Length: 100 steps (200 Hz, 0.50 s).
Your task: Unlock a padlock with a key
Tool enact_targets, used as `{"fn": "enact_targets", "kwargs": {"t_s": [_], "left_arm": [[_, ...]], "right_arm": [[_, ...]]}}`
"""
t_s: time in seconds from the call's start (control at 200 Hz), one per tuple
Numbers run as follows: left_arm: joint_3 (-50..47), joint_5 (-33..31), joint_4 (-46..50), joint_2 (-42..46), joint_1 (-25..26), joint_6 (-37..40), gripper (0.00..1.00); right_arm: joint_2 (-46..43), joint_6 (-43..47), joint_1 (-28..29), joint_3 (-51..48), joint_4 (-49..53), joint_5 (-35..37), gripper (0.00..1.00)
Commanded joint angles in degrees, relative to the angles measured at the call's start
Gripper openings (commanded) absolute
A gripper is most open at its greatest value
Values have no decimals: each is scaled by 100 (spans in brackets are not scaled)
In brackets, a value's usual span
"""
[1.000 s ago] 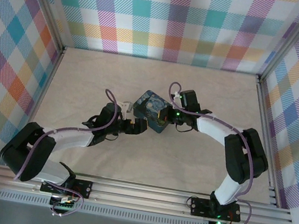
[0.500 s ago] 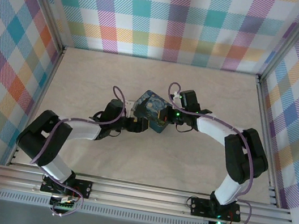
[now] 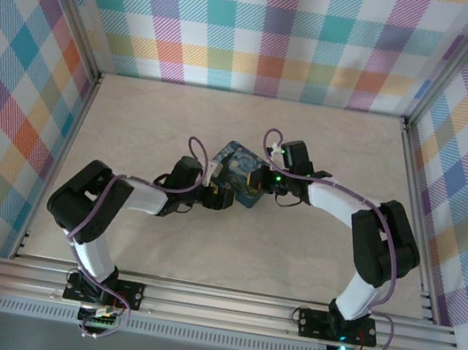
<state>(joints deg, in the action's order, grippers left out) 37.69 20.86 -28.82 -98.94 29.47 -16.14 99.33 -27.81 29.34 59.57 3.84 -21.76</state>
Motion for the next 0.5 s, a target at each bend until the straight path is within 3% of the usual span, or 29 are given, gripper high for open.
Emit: {"fn": "enact_targets", "kwargs": {"t_s": [0.0,0.495], "left_arm": [[122,68,-216,-167,-52,204,77],[343,420,-493,-636,62,-1,54]], "right_arm": [[145,118,47,-209,467,116,0],[150,101,46,-200,436,104,0]]}}
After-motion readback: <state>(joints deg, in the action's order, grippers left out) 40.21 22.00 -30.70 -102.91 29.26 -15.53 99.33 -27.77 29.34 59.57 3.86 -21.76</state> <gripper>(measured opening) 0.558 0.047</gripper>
